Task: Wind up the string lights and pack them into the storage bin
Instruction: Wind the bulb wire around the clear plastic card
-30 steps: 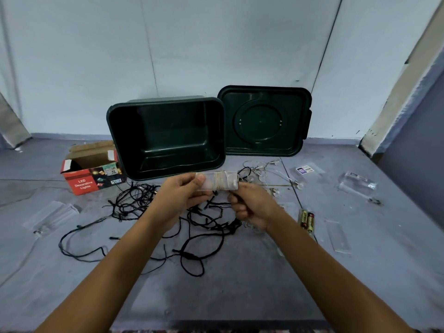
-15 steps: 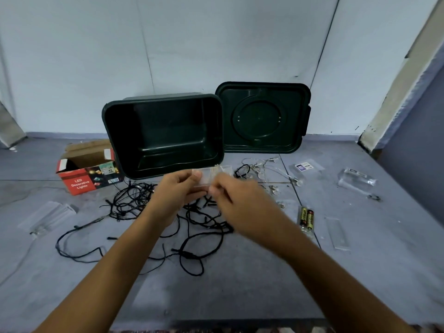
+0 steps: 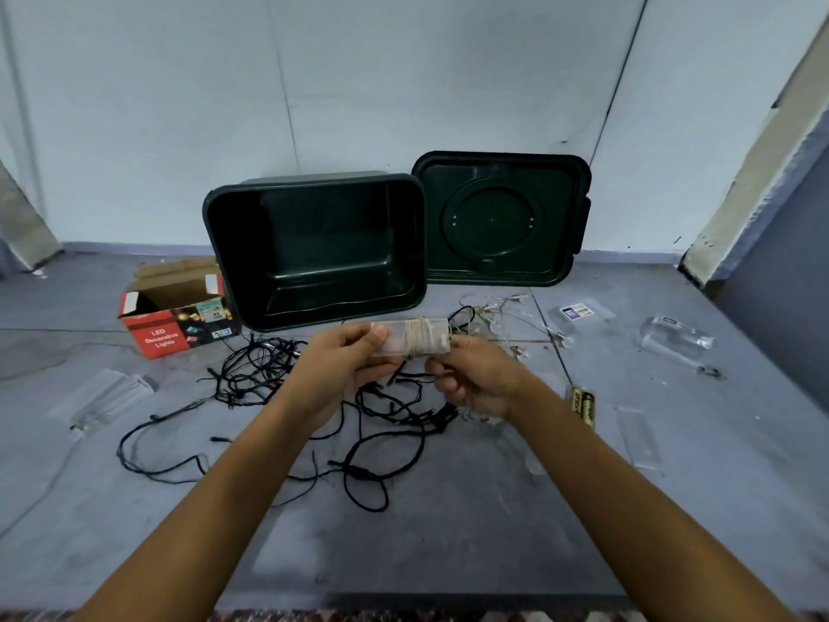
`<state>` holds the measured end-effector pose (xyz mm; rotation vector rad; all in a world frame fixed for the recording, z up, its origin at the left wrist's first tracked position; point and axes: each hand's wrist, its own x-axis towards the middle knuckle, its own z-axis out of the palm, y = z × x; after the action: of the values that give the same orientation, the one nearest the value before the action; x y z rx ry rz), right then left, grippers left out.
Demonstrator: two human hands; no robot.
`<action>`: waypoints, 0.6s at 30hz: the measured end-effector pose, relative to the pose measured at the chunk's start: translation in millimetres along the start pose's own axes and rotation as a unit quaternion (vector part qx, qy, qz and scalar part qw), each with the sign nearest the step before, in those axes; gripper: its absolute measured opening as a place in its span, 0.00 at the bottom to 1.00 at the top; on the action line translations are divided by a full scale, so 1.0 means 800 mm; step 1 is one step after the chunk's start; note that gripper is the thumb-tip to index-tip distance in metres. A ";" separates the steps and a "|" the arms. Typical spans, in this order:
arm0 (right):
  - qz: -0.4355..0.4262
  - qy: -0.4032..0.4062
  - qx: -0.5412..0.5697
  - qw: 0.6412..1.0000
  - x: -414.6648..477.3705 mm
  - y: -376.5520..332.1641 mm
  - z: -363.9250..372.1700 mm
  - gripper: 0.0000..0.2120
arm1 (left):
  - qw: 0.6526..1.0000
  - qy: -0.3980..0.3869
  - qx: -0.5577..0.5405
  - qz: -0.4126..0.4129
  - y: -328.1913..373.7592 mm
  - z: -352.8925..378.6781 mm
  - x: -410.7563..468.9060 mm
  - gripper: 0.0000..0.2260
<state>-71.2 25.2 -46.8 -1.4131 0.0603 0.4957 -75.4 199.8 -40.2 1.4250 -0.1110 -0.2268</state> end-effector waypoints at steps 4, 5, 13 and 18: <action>-0.027 0.071 0.024 0.997 -0.037 0.027 0.040 0.09 | 1.000 0.011 -0.014 -0.003 0.000 0.000 0.004 0.09; -0.036 0.091 0.004 0.995 -0.049 0.031 0.049 0.10 | 1.000 0.014 -0.015 -0.003 -0.001 0.001 0.005 0.09; -0.129 0.054 -0.314 0.939 -0.112 -0.002 0.082 0.10 | 0.999 0.034 0.027 0.032 0.001 -0.001 0.010 0.09; -0.237 0.106 -0.479 0.839 -0.066 -0.064 0.048 0.09 | 0.998 0.009 0.060 0.029 -0.004 0.000 0.003 0.09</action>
<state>-109.3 42.6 25.1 -2.3747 -0.4102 -0.1021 -73.4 199.2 -43.3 1.5413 -0.1533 -0.1622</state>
